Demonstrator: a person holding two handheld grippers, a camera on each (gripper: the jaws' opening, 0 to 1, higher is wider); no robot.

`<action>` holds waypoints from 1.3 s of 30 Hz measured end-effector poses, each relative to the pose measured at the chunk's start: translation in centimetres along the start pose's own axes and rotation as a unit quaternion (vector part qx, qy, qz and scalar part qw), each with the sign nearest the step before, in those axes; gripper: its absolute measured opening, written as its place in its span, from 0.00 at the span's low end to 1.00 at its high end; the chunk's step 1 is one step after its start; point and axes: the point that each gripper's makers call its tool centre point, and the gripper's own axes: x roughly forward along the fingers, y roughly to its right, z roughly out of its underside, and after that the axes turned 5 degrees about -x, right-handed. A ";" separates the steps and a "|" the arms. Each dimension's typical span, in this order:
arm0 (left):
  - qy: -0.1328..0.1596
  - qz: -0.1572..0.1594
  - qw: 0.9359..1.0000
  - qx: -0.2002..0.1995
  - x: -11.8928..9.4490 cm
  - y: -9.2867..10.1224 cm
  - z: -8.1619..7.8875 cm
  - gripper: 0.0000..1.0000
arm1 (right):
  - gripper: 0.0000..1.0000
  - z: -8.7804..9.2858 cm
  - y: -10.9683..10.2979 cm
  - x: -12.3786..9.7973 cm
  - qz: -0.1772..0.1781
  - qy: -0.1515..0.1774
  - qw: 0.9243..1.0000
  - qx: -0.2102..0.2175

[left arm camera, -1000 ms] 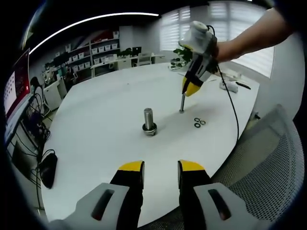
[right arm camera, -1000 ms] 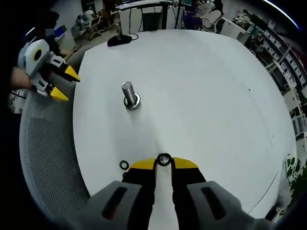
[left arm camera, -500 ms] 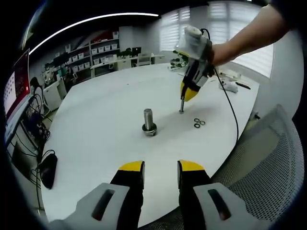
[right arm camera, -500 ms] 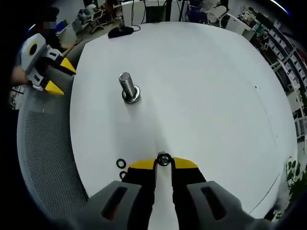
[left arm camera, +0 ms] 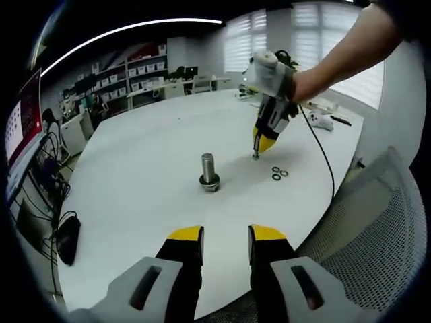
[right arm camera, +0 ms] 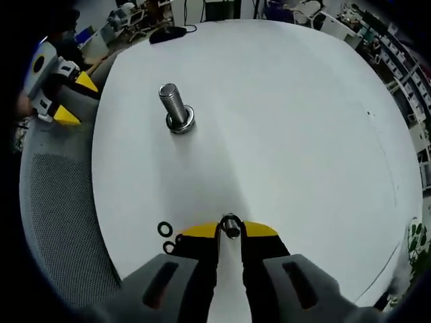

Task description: Place the washer onto the threaded stud by aligning its center hole with the stud, sliding it down to the base, and recovering from edge contact or off-axis alignment until the washer reaches the visible bottom stop.

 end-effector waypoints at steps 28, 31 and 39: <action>0.003 0.000 1.000 0.000 0.0 0.0 -0.1 0.24 | 0.19 1.9 -0.2 0.1 0.002 -0.003 1.000 0.025; 0.003 0.000 1.000 0.000 0.0 0.0 -0.1 0.24 | 0.20 2.2 -0.3 0.1 0.003 -0.005 1.000 0.028; 0.003 -0.002 1.000 0.000 0.0 -0.1 -0.1 0.24 | 0.24 3.1 -1.3 -0.2 0.000 -0.004 0.999 0.032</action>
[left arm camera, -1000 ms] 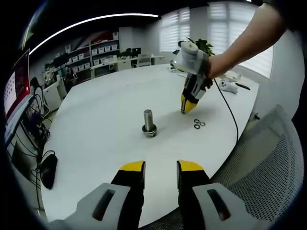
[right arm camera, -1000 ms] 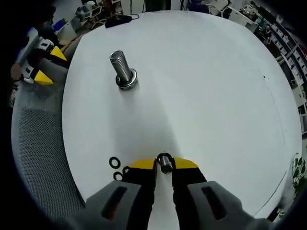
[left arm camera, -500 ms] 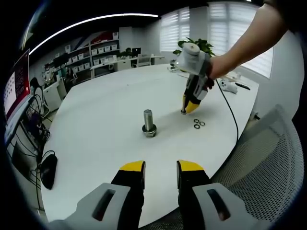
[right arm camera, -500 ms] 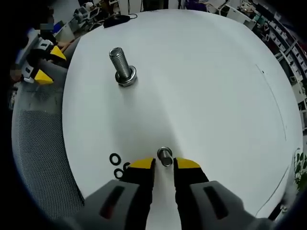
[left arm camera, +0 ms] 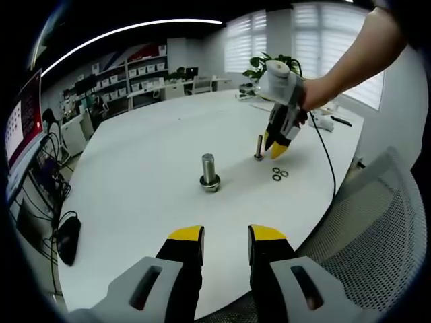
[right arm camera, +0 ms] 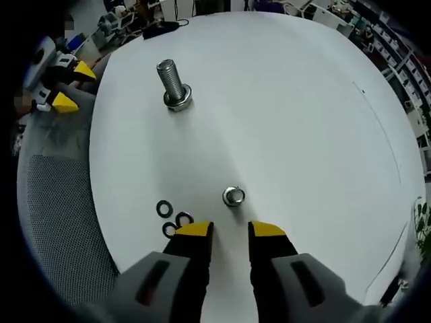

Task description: Place the washer onto the threaded stud by aligning its center hole with the stud, sliding it down to the base, and recovering from edge contact or off-axis alignment until the washer reaches the visible bottom stop.

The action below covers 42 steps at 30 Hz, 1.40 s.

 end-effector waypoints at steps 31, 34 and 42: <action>0.007 -0.006 1.000 0.001 -0.2 -0.1 -0.2 0.24 | 0.26 0.3 -5.1 0.3 -0.030 0.015 0.999 -0.015; 0.006 -0.007 1.000 -0.001 -0.2 -0.2 -0.1 0.24 | 0.25 0.3 -5.5 0.5 -0.031 0.014 0.999 -0.007; 0.010 -0.008 1.000 0.000 -0.3 -0.3 -0.4 0.24 | 0.20 0.3 -5.1 0.7 -0.009 0.010 1.000 -0.015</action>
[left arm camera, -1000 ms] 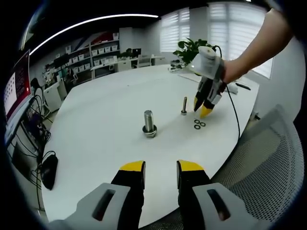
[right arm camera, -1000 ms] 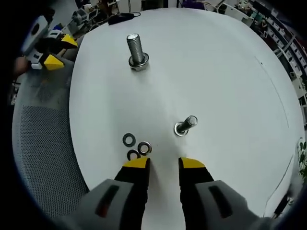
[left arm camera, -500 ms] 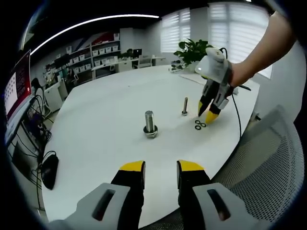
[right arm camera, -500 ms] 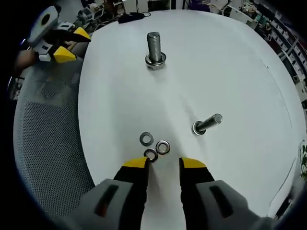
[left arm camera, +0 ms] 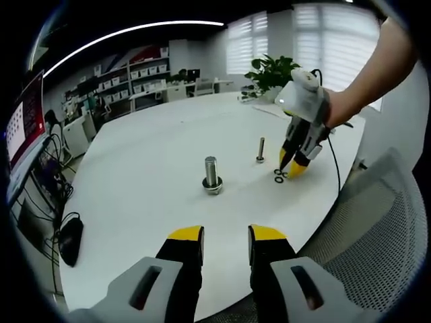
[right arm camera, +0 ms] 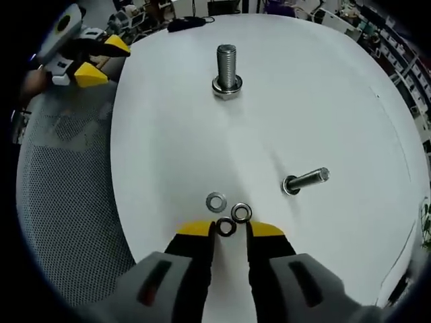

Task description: Place the washer onto the threaded stud by aligning its center hole with the stud, sliding it down to the base, and recovering from edge contact or off-axis alignment until the washer reaches the visible bottom stop.

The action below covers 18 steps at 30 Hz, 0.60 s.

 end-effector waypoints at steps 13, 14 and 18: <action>-0.005 0.002 1.000 0.000 0.2 0.1 0.2 0.24 | 0.16 1.1 0.6 -0.3 0.000 -0.003 1.000 -0.014; -0.005 0.002 1.000 0.001 0.2 0.1 0.2 0.24 | 0.16 1.3 0.6 -0.3 -0.001 -0.002 1.000 -0.014; -0.005 0.001 1.000 0.001 0.2 0.1 0.2 0.24 | 0.18 1.8 0.7 -0.5 -0.016 0.007 1.000 -0.008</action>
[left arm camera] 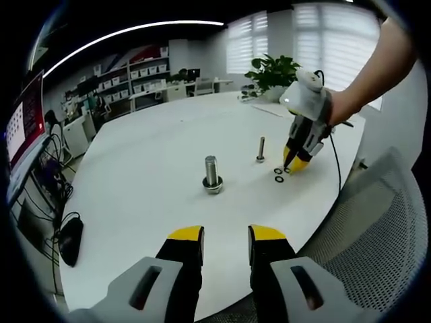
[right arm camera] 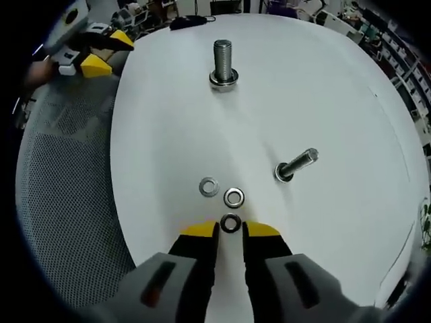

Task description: Place the washer onto the threaded stud by aligning its center hole with the stud, sliding it down to the base, and recovering from edge contact or off-axis alignment until the washer reaches the visible bottom stop.

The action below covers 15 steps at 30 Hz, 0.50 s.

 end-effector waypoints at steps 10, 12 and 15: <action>0.003 -0.002 1.000 0.000 0.0 -0.1 -0.1 0.24 | 0.22 0.0 -0.5 0.0 -0.014 0.013 1.000 -0.019; 0.006 -0.002 1.000 -0.001 -0.1 0.0 -0.3 0.24 | 0.22 0.1 -0.7 0.0 -0.015 0.018 0.999 -0.032; 0.006 -0.003 1.000 -0.001 -0.1 -0.1 -0.3 0.24 | 0.22 0.1 -0.7 0.0 -0.011 0.015 0.999 -0.051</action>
